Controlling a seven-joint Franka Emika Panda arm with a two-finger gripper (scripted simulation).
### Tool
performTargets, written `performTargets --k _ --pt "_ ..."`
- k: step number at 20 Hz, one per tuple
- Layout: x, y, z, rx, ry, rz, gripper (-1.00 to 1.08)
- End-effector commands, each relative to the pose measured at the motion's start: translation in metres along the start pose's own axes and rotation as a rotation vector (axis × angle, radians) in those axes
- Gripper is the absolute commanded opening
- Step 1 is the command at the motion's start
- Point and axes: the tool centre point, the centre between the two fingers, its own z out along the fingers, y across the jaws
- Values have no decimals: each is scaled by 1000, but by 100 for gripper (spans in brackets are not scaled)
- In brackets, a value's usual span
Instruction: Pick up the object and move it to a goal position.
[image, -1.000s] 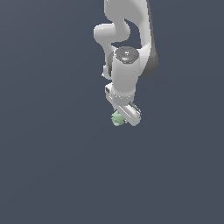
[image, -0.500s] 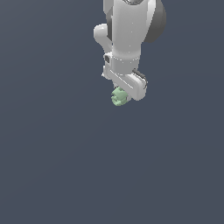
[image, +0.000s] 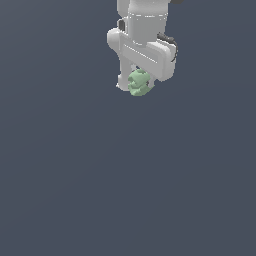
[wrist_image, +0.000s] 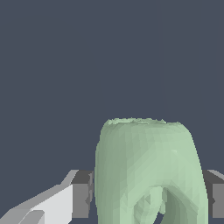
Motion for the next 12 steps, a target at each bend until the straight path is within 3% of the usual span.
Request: performTargets --k 1,12 --pt "-3 4 -17 -1 -1 -1 -100" --pt "-8 8 -49 -1 -1 -2 -100"
